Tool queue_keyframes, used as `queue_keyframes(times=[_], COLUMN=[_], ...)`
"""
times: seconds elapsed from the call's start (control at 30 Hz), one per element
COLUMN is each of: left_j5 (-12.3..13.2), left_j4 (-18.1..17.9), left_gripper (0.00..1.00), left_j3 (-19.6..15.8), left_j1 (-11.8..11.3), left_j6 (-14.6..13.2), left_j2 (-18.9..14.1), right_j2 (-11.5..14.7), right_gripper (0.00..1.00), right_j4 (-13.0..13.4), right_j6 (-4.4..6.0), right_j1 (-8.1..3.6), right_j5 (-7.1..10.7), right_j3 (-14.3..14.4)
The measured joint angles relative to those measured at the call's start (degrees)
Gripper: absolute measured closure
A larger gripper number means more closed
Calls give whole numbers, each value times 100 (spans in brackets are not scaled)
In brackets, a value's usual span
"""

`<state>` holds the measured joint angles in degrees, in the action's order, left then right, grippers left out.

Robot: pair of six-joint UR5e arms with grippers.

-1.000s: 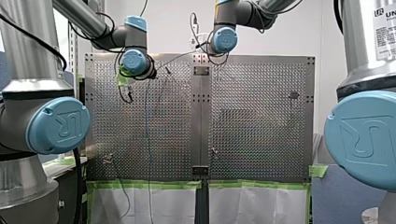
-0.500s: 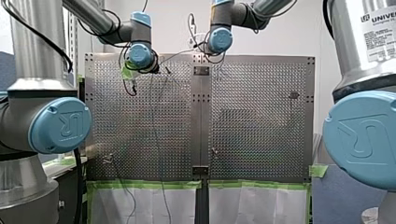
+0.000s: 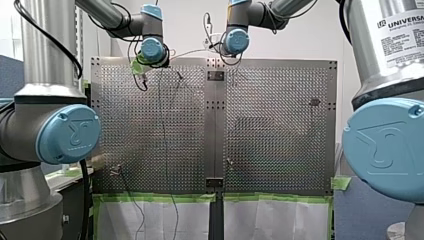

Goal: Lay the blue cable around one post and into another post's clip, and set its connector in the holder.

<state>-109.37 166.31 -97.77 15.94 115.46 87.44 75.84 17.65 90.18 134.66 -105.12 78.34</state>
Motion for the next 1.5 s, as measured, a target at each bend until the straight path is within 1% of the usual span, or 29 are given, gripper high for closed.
queue_keyframes(times=[0.2, 0.33, 0.43, 0.53, 0.7, 0.83, 0.97, 1.1, 1.33, 1.5], left_j5=[136, 194, 225, 261, 327, 399, 394, 333, 276, 374], left_j4=[86, 253, 322, 343, 343, 334, 335, 335, 291, 248], left_gripper=[0, 0, 0, 0, 0, 0, 0, 0, 0, 0], left_j3=[332, 554, 733, 917, 1209, 1359, 1383, 1333, 1160, 1029], left_j1=[-99, -136, -166, -201, -268, -335, -391, -426, -475, -475], left_j6=[-49, -185, -236, -259, -292, -312, -324, -328, -479, -531], left_j2=[97, 264, 346, 436, 591, 703, 818, 864, 926, 1064], right_j2=[-87, -155, -219, -272, -403, -474, -515, -560, -634, -716], right_gripper=[100, 100, 100, 100, 100, 100, 100, 100, 100, 100], right_j4=[16, 67, 57, 50, -26, -40, -35, -46, -84, -146], right_j6=[14, 38, 59, 68, 72, 120, 168, 232, 340, 349], right_j1=[-53, -114, -162, -207, -267, -350, -436, -519, -638, -709], right_j5=[52, 131, 177, 226, 253, 262, 292, 305, 289, 268], right_j3=[-83, -138, -194, -238, -375, -432, -440, -438, -438, -437])
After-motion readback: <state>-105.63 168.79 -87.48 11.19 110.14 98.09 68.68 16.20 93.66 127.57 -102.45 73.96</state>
